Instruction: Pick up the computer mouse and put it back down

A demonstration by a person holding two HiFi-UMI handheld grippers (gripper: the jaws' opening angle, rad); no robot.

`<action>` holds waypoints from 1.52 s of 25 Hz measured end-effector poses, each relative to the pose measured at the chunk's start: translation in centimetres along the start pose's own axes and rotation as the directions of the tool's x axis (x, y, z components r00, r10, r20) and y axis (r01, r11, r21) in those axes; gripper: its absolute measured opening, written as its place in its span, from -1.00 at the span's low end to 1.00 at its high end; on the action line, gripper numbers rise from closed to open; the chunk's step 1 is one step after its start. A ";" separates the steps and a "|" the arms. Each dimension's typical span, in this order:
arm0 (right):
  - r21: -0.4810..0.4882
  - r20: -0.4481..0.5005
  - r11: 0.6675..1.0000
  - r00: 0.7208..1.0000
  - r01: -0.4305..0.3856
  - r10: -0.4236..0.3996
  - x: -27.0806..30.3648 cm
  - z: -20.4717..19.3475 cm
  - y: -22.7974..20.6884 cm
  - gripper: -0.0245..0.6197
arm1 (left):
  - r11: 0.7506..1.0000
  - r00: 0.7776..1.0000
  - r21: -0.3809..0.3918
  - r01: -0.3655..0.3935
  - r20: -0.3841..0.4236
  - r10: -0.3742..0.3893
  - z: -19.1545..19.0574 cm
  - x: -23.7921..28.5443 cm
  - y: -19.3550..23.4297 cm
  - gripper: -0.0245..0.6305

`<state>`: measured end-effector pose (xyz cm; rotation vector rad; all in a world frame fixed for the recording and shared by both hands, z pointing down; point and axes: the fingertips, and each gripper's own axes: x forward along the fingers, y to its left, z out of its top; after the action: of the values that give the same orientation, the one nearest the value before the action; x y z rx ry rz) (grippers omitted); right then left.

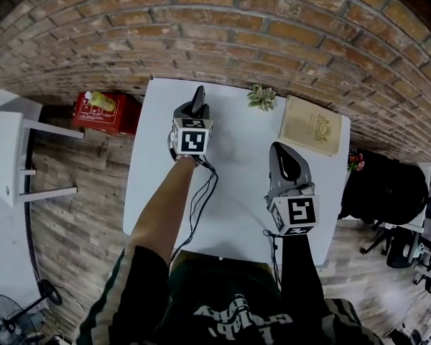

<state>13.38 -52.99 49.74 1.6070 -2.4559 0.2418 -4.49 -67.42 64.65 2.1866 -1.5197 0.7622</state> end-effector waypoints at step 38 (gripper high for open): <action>-0.067 0.246 0.997 0.968 -0.031 0.046 -12.1 10.9 11.3 -0.88 | 0.990 0.818 0.130 -0.051 0.574 -0.033 9.1 -39.5 -4.2 -0.50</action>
<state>6.95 -40.47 35.80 1.6534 -2.6488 -0.0334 -9.27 -42.11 33.07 2.6783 -1.7870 0.1999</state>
